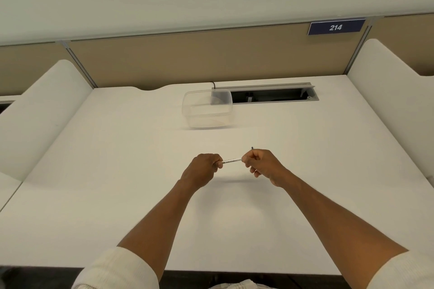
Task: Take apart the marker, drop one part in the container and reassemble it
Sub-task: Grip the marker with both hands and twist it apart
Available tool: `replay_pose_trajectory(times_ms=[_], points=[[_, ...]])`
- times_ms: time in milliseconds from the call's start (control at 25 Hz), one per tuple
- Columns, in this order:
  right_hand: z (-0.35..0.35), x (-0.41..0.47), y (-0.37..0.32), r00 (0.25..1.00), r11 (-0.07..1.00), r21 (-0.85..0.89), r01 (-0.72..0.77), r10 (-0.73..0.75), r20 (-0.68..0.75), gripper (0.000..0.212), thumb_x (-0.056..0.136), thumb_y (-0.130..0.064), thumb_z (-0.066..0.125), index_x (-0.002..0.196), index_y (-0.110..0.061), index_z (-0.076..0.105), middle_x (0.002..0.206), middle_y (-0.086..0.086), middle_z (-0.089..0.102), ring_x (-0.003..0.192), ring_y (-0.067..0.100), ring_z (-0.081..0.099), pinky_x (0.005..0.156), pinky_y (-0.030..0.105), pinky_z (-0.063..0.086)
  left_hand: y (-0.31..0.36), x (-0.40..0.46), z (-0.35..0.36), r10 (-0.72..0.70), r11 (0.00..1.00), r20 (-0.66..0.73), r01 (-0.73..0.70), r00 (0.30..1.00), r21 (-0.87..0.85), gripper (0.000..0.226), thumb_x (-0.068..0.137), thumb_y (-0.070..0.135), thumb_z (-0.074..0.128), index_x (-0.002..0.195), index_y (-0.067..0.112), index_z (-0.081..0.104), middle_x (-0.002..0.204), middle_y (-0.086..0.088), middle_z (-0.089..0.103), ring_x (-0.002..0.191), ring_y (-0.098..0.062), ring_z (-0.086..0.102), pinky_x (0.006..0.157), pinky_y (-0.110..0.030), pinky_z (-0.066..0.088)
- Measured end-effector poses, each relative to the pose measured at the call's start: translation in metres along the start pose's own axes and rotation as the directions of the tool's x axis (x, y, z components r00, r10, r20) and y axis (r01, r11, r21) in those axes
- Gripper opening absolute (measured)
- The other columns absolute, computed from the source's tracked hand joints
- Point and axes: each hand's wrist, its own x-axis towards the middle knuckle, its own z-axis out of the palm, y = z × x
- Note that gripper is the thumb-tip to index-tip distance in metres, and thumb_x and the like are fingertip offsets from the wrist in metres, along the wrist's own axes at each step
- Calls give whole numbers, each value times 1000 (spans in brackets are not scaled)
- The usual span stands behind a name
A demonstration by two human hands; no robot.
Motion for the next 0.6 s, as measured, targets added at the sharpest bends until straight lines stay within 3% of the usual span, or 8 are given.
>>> replay_pose_trajectory(times_ms=[120,320,480,600], points=[[1,-1,-1,999,997,-62,-39,39,-15,35,91,-43,63,73,-14,70,63,-3,62,53,12,52,48,23,42,1,0,-1,1,1000,-6,-1,1000,11,28,94,10,43,83,27,62,73,10,60,72,-14,55,63,-30,46],[0,0,2,999,999,-37,33,-32,5,11,89,-23,68,83,-14,69,73,1,61,61,14,55,52,25,44,0,-2,1,-2,999,-5,2,1000,36,29,92,9,43,81,30,60,73,11,59,72,-14,56,64,-33,48],[0,-1,-2,1000,996,-87,-22,20,-23,35,91,-43,62,79,-11,71,67,-3,64,56,13,52,49,24,41,0,-1,-2,0,999,-14,1,1000,55,30,91,9,42,81,31,59,72,12,59,72,-12,55,63,-32,48],[1,0,-3,1000,995,-102,-6,5,-14,23,91,-30,63,75,-15,69,70,0,63,58,13,53,51,24,41,-1,-1,-2,2,998,-11,-1,1000,63,30,90,8,42,81,31,59,72,12,59,71,-11,54,63,-32,48]])
